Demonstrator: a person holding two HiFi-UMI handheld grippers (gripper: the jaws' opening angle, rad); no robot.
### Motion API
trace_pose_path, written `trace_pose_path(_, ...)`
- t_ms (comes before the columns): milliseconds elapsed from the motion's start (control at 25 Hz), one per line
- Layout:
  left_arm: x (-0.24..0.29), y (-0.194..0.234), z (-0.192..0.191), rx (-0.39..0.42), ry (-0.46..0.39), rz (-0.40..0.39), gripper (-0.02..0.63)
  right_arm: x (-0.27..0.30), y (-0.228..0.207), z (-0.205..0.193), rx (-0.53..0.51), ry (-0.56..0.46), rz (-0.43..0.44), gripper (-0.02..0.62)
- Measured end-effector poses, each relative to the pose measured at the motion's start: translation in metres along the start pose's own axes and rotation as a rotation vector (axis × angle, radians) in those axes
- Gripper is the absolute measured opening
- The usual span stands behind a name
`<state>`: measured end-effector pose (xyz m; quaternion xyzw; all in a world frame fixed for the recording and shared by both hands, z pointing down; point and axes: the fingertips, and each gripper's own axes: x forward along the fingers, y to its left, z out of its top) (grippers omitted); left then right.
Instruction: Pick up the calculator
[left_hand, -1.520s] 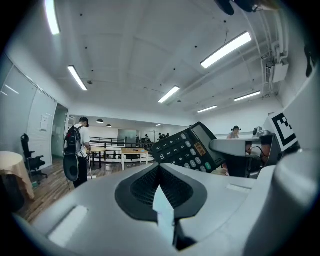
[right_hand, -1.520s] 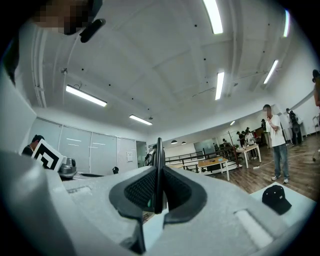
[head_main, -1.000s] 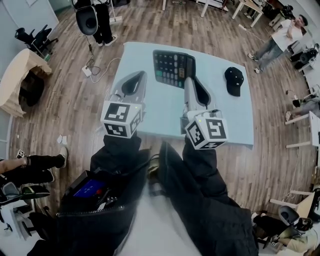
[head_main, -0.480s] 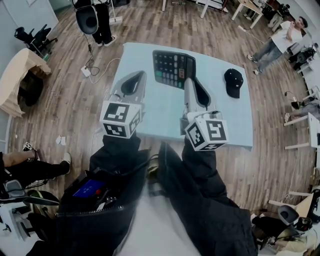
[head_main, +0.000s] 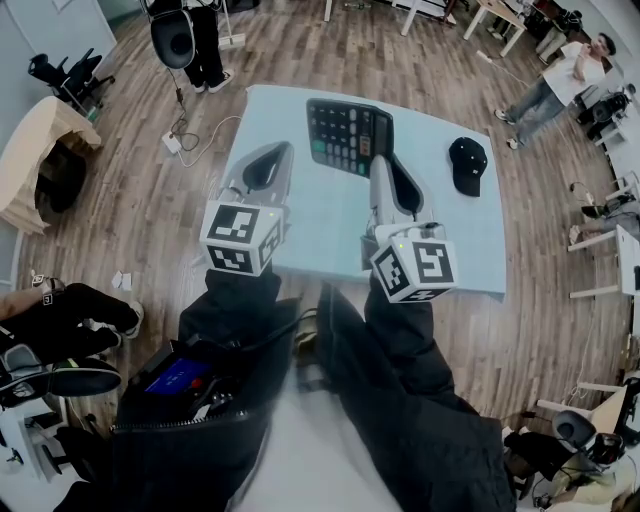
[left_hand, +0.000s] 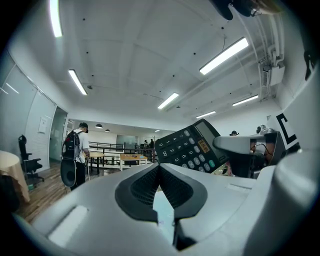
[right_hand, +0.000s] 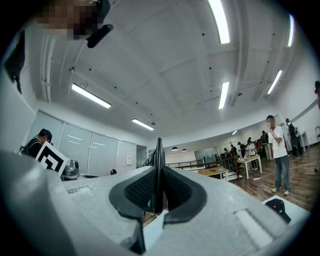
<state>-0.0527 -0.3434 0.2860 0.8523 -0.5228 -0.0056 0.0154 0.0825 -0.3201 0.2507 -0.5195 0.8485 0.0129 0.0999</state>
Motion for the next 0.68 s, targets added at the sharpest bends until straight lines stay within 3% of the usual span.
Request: trace_pose_path(680,0.0014,-0.0024,-0.0055,-0.007,0.020,-0.012,-0.006,-0.0020,-0.0010,-0.0016,0.002,0.007,-0.004,0.040)
